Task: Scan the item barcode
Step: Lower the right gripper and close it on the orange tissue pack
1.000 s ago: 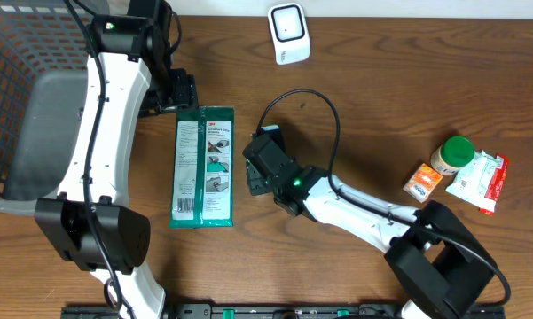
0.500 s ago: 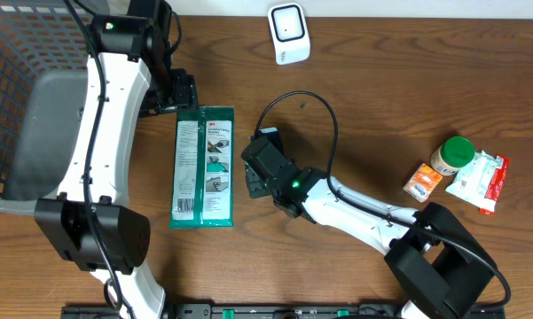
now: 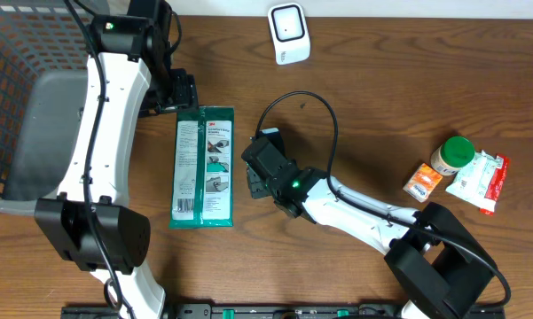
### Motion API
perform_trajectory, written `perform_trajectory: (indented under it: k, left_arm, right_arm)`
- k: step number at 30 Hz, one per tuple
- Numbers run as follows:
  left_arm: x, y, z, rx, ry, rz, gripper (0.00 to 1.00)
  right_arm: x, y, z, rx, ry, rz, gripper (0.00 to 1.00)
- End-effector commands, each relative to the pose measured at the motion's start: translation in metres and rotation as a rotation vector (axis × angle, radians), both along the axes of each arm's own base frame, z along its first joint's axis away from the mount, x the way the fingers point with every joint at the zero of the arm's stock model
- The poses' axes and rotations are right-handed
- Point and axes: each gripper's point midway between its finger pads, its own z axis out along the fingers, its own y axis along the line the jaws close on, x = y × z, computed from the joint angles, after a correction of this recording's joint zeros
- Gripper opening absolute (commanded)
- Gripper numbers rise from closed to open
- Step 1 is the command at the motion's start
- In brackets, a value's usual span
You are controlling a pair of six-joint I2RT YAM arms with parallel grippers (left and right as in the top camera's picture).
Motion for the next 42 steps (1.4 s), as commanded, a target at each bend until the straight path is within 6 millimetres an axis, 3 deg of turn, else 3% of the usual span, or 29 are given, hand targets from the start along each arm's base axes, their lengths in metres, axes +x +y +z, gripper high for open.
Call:
perform_trajectory:
  k: [1,35,38,41,42]
  left_arm:
    - [-0.002,0.002,0.006,0.005,-0.014,0.019,0.80]
    - [-0.002,0.002,0.006,0.005,-0.014,0.019,0.80]
    - [-0.002,0.002,0.006,0.005,-0.014,0.019,0.80]
    - [-0.002,0.002,0.006,0.005,-0.014,0.019,0.80]
    - [-0.003,0.002,0.006,0.004,-0.013,0.019,0.80]
  right_arm:
    - [0.003,0.003,0.007,-0.004,-0.029,0.002,0.40]
    - [0.001,0.003,-0.008,-0.022,-0.004,0.008,0.34]
    - [0.001,0.003,-0.008,-0.022,-0.004,0.007,0.28]
    - [0.001,0.003,-0.008,-0.023,-0.004,0.008,0.13]
    - [0.001,0.002,-0.009,-0.025,-0.002,0.008,0.04]
